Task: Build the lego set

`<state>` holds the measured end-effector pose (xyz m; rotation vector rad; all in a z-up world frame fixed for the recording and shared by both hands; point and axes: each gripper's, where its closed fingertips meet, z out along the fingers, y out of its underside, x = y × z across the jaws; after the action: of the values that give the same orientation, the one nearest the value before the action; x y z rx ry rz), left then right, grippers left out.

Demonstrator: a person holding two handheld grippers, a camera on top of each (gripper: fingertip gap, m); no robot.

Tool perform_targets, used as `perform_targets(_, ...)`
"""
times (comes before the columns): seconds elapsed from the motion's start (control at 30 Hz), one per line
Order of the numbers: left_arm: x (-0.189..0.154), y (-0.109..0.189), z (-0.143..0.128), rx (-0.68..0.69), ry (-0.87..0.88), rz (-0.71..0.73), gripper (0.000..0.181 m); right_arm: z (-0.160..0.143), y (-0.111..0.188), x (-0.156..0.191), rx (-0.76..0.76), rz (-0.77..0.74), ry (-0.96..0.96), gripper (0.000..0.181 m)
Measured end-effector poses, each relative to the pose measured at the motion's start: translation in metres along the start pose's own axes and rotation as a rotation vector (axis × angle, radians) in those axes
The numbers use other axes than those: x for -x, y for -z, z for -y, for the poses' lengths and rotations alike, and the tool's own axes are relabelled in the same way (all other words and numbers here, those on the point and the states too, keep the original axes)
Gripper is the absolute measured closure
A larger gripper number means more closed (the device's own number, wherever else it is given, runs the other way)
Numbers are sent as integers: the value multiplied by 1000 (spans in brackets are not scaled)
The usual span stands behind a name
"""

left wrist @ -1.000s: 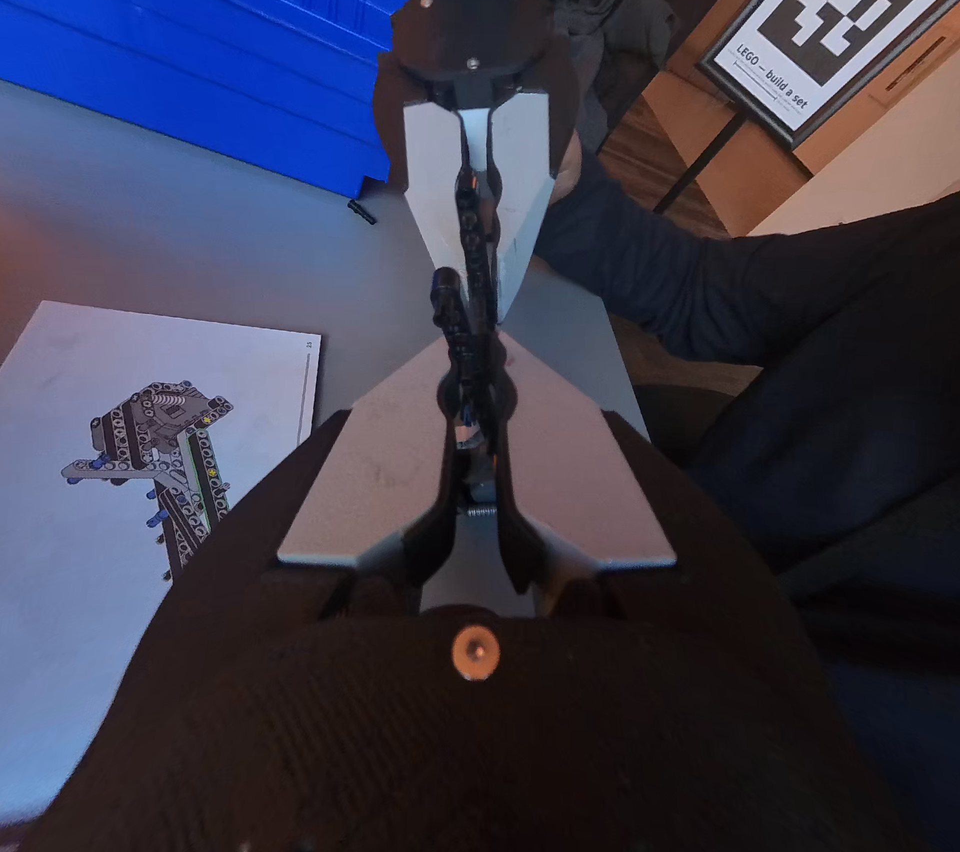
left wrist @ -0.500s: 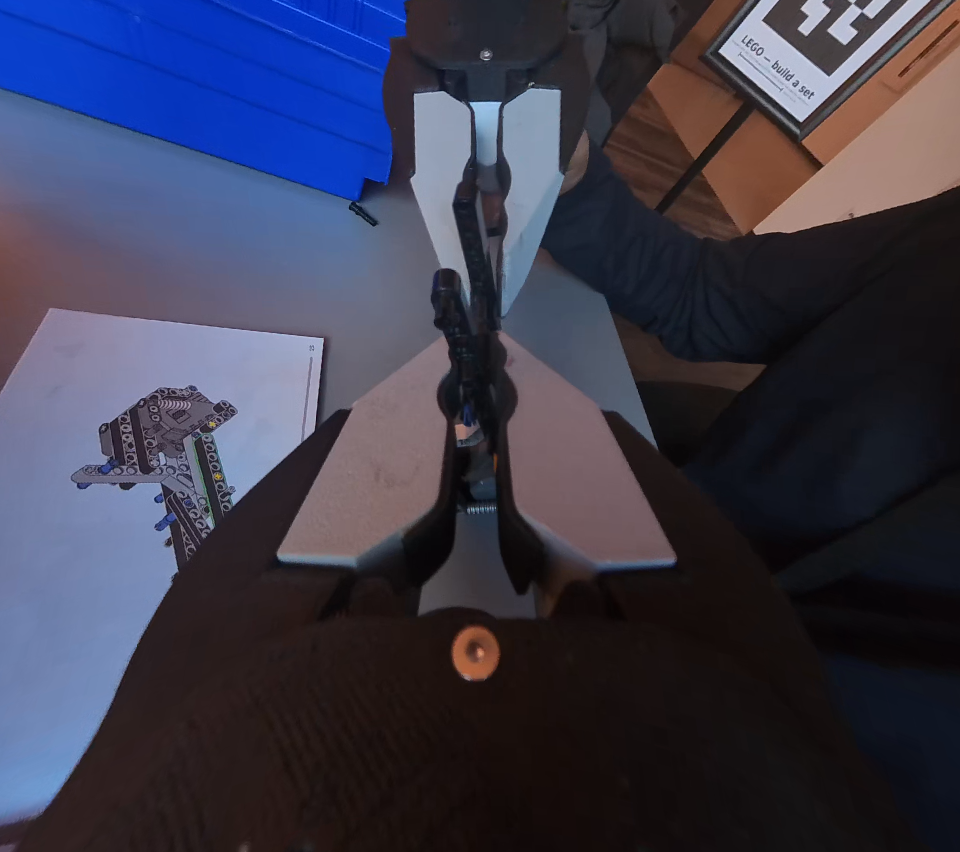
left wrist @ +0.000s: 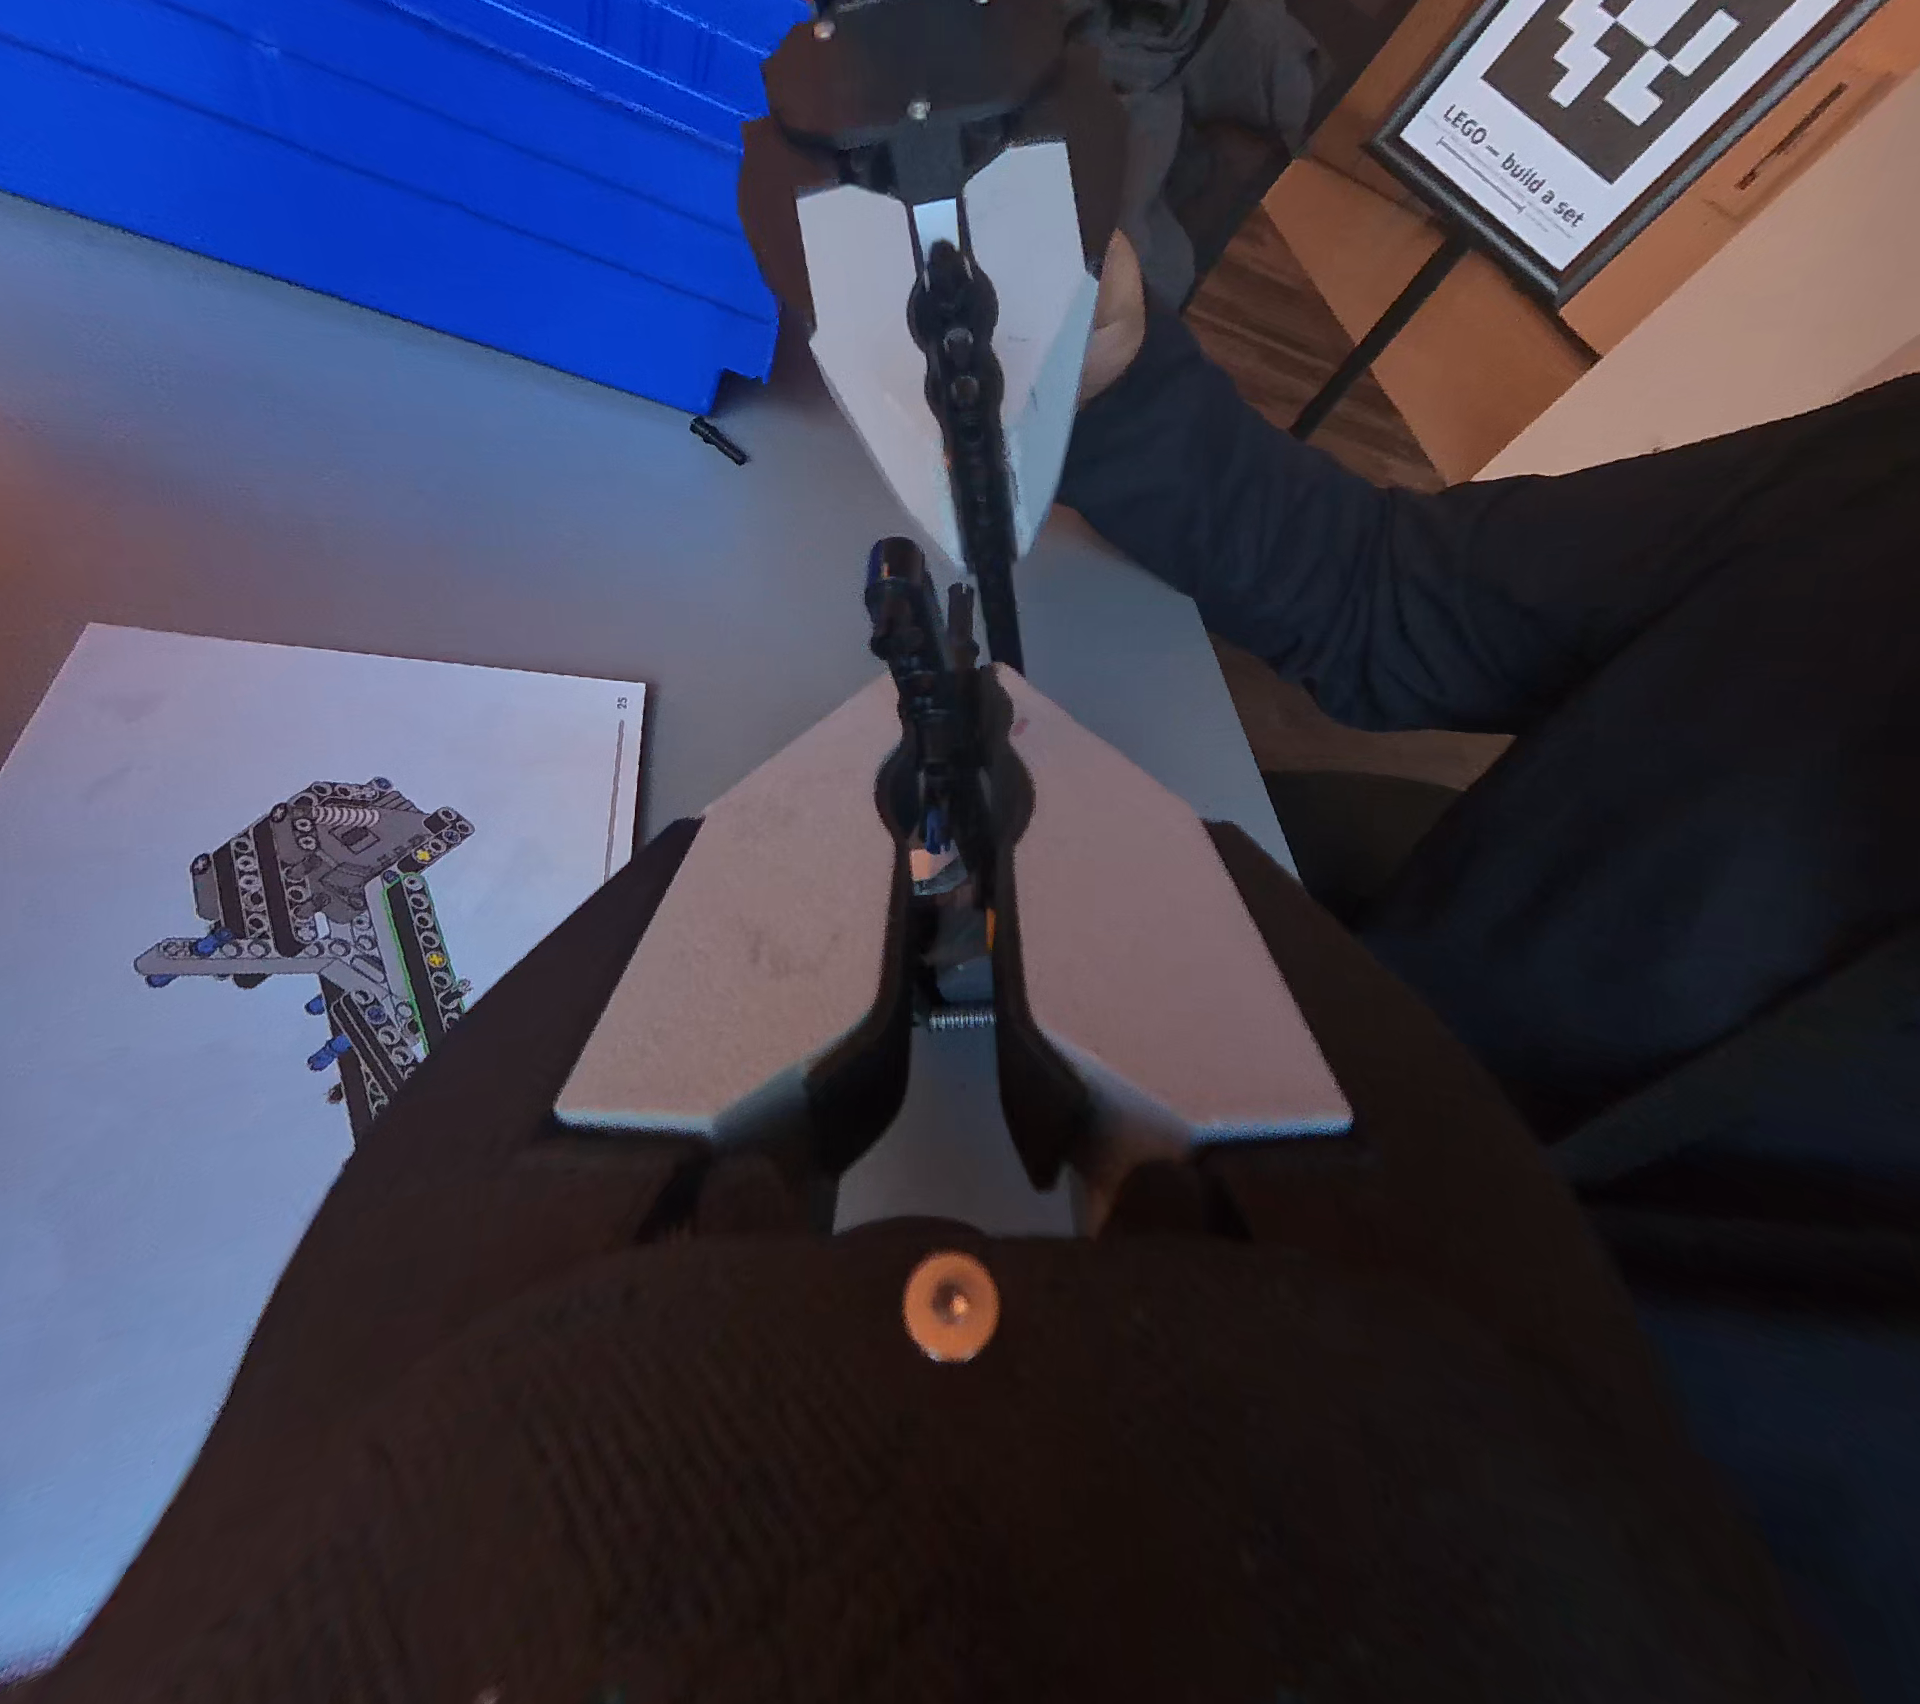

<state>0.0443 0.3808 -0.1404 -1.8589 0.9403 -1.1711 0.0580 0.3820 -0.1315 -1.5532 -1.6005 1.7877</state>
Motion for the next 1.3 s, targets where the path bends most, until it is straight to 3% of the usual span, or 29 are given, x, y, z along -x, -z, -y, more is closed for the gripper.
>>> perform_targets(0.33,7,0,-2,-14,29,8,173,-7,-8,-9,15,12,-82,177)
perform_targets(0.6,11,11,8,-34,43,25,153,-3,-2,-9,-4,-9,-64,177)
perform_targets(0.77,18,49,24,9,-14,107,143,0,2,-2,-5,-15,-27,177)
perform_targets(0.87,4,72,45,-10,-40,129,143,1,-3,14,21,-3,57,177)
perform_targets(1.0,-16,39,50,30,-77,123,147,-4,-17,27,97,-31,143,176)
perform_targets(1.17,-29,-3,33,173,-106,74,148,-6,-26,31,118,-57,183,176)
perform_targets(1.3,-35,-9,27,177,-107,18,175,-5,-24,25,108,-73,170,176)
